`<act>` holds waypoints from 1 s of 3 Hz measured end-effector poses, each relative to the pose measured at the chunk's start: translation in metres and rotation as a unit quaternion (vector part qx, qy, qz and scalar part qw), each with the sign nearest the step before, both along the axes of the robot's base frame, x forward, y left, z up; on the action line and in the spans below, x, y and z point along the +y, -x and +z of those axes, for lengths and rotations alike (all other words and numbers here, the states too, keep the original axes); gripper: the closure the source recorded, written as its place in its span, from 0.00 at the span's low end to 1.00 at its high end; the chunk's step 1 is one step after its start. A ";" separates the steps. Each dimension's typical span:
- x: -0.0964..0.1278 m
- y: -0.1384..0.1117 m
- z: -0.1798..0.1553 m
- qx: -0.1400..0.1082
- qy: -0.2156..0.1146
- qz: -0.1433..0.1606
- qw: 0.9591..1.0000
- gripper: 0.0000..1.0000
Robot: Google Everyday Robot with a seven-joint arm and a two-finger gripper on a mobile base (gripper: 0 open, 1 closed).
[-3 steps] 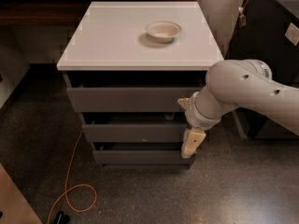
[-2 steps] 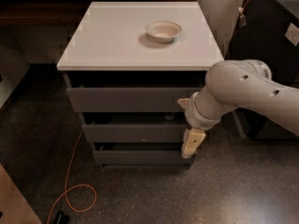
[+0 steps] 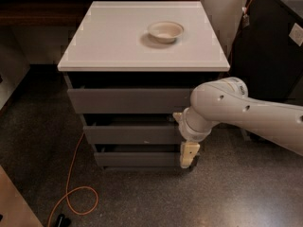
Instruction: Pick 7up can from middle drawer and place on counter
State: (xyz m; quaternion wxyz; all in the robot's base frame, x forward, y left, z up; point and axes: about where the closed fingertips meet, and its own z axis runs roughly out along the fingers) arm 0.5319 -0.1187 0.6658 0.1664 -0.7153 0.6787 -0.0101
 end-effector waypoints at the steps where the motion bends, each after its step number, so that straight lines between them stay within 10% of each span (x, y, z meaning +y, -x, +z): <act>1: -0.003 -0.010 -0.043 -0.003 0.009 0.012 1.000 0.00; 3: -0.021 -0.040 -0.116 -0.016 -0.003 0.031 0.999 0.00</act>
Offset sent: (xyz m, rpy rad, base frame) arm 0.0369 -0.0195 -0.1204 -0.0093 -0.0326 0.0599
